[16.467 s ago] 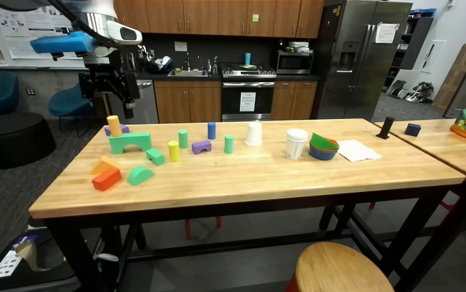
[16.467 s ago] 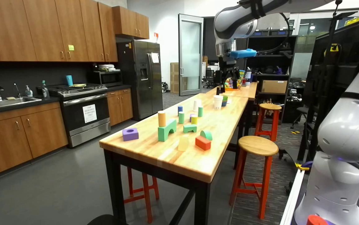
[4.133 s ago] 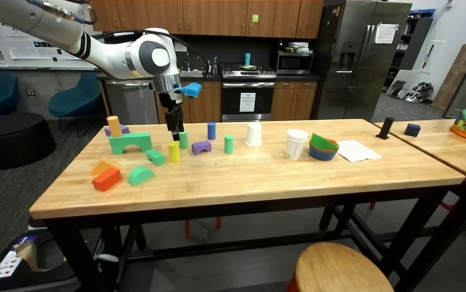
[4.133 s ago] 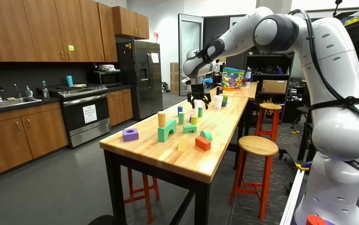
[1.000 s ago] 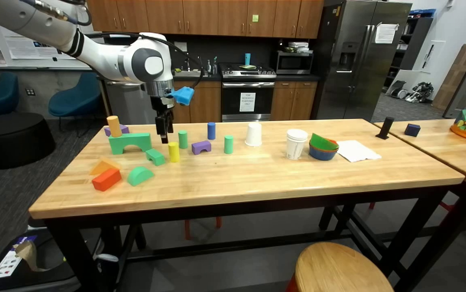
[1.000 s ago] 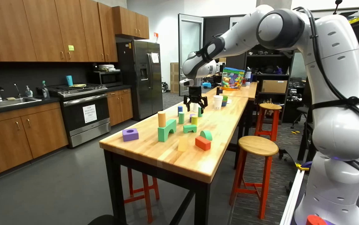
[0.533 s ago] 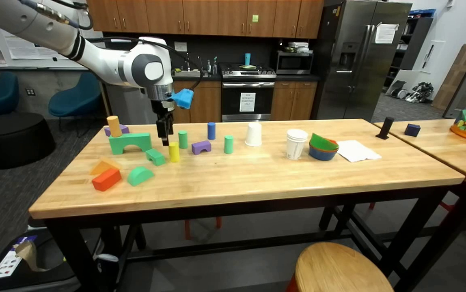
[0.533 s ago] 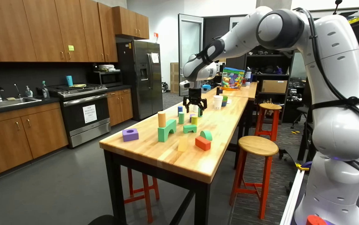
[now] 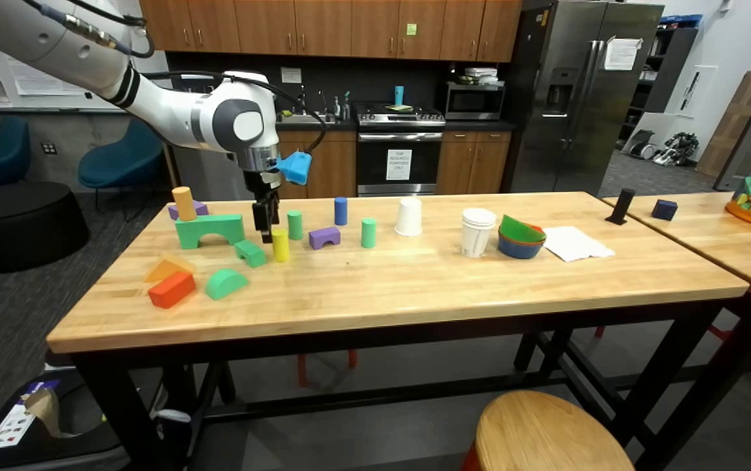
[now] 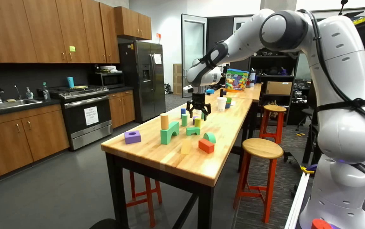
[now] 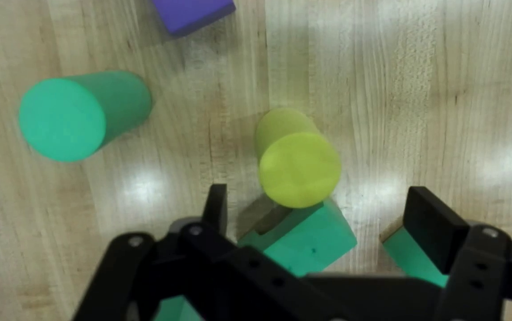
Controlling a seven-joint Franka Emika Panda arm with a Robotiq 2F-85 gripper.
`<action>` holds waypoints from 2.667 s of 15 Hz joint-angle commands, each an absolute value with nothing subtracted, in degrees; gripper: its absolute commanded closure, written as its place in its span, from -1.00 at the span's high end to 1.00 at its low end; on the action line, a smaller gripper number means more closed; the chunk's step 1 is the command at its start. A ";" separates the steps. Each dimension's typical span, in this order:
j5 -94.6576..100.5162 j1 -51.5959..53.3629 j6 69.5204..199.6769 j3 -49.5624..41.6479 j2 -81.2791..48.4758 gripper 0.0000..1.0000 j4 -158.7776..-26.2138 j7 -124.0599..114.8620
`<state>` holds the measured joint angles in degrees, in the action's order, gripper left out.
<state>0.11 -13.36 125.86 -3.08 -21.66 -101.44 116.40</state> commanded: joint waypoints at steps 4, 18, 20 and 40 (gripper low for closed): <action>-0.26 -13.98 127.00 -2.70 -21.31 1.00 -102.37 119.13; -0.11 -14.87 127.86 -3.23 -22.18 1.00 -102.65 129.01; -0.20 -14.85 127.99 -3.14 -22.59 1.00 -102.49 128.93; -0.03 -14.02 126.53 -3.02 -24.46 1.00 -99.32 126.01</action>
<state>0.11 -14.24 127.06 -3.15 -23.86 -100.88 127.14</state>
